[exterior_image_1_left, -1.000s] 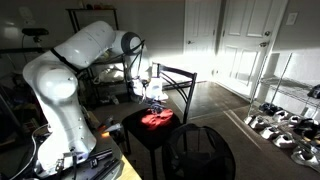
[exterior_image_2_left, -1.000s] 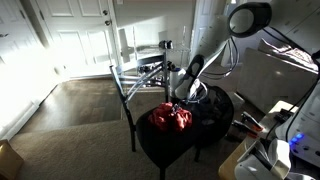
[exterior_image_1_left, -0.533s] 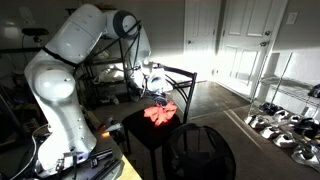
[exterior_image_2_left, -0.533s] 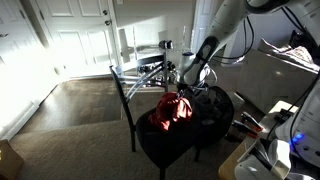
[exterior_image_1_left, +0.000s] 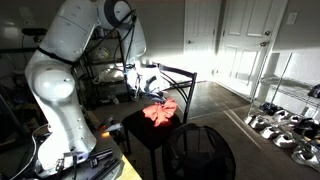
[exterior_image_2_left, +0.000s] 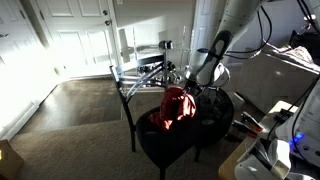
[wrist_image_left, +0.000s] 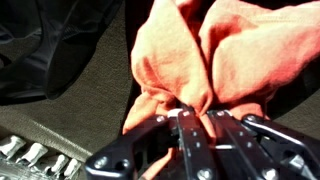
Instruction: Put the cloth in the black object
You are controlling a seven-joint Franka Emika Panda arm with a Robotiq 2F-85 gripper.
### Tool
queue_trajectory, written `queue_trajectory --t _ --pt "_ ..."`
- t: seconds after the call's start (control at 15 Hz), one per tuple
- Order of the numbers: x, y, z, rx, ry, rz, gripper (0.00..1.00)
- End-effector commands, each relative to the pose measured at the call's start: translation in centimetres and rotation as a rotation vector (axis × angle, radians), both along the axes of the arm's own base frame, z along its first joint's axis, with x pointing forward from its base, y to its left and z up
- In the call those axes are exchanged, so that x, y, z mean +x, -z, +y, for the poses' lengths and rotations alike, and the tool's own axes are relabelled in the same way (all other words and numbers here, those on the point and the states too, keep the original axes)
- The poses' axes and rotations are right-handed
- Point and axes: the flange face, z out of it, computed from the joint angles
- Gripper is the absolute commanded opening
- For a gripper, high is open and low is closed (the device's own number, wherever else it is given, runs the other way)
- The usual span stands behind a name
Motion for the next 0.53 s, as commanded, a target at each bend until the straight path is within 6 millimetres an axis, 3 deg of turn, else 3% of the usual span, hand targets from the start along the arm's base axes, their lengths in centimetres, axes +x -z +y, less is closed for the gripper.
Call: queue_trajectory --t 0.0,0.13,0.2,0.27,0.33,0.47 --pt "-1.3 -1.9 -0.9 0.025 0.061 -0.118 0.03" --pt "-1.4 -2.2 -1.3 0.05 0.124 -0.203 0.03" --pt "-3.9 -4.6 -2.4 0.071 0.186 -0.223 0.03" --pt "2.4 -6.8 -4.8 0.069 0.222 -0.253 0.03" --pt "-1.5 -6.9 -4.1 0.064 0.25 -0.253 0.03" --pt "-1.1 -7.7 -5.3 0.04 0.288 -0.271 0.03"
